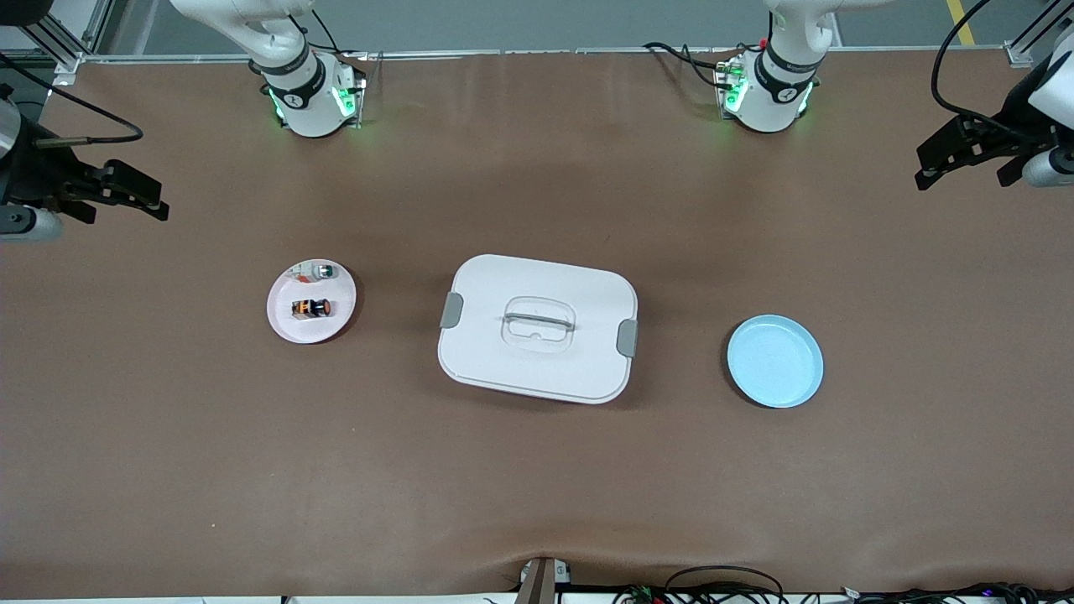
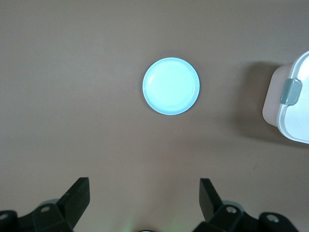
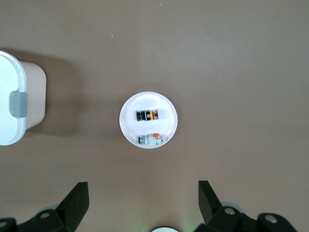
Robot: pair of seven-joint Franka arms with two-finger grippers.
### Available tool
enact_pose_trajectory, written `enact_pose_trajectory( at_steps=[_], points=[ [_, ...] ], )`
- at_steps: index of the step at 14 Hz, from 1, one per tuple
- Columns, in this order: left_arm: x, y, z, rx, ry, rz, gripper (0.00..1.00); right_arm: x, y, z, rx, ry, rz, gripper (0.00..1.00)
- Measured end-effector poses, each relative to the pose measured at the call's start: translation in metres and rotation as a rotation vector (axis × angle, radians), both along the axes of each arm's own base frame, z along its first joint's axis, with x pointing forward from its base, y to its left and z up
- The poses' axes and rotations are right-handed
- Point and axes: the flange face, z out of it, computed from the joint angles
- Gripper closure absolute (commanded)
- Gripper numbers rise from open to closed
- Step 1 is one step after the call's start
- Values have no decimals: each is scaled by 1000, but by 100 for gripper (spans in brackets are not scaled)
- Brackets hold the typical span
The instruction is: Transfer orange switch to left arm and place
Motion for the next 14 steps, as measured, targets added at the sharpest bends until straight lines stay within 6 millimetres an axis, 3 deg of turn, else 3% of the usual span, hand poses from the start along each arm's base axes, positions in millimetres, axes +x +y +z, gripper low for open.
enact_pose_trajectory(
  at_steps=[2,7,10,12,14],
  points=[
    [0,0,0,0,0,0,0,6,-1,-14,-1,26,-2,0],
    [0,0,0,0,-1,0,0,42,-17,-97,-10,152,-31,0],
    [0,0,0,0,-1,0,0,51,-25,-105,-10,134,-44,0],
    [0,0,0,0,-1,0,0,52,-21,-106,-8,125,-37,0],
    [0,0,1,0,-1,0,0,54,-13,-122,-8,118,-26,0]
  ],
)
